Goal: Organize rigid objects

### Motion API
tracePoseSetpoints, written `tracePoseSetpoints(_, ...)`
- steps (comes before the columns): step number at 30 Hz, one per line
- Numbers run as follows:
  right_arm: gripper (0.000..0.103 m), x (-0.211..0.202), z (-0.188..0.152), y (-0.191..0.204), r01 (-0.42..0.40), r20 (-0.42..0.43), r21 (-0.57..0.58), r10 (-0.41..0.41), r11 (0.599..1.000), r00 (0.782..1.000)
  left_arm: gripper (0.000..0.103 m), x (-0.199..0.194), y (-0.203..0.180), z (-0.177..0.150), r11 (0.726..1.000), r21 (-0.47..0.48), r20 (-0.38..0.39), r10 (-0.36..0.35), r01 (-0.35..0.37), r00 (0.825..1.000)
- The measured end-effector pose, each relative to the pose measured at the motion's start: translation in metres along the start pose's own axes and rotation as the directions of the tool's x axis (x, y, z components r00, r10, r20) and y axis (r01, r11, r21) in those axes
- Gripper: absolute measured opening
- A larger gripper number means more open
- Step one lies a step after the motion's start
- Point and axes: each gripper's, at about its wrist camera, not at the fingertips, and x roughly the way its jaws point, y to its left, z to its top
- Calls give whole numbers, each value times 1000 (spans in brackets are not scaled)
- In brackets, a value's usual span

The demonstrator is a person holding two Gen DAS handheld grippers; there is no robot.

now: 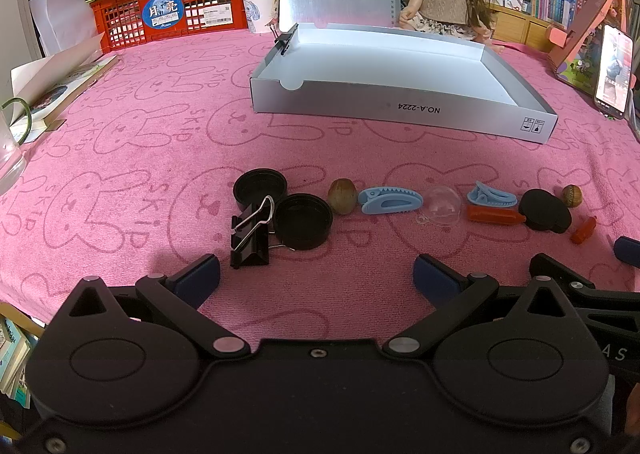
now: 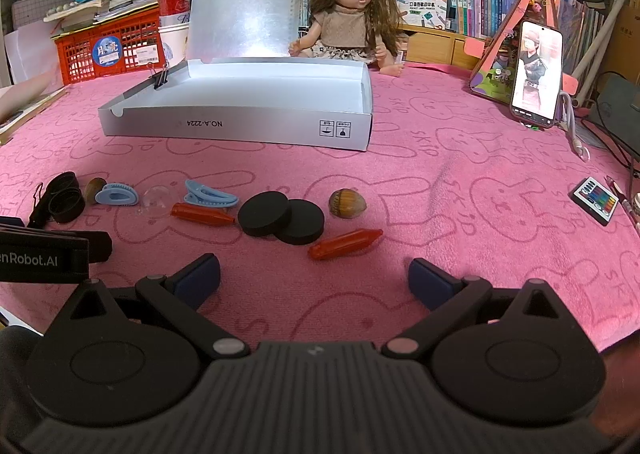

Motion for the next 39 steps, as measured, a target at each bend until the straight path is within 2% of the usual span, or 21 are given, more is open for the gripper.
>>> tracePoseSetpoints(32, 103, -2, -3, -2, -8, 24, 4, 8, 1000, 1000, 103, -2, 1, -2, 1000, 5, 12, -8, 8, 1000)
tracePoseSetpoints(39, 103, -4, -5, -3, -16, 39, 9, 15, 1000, 999, 103, -4, 4, -5, 999, 26, 26, -32, 32, 999)
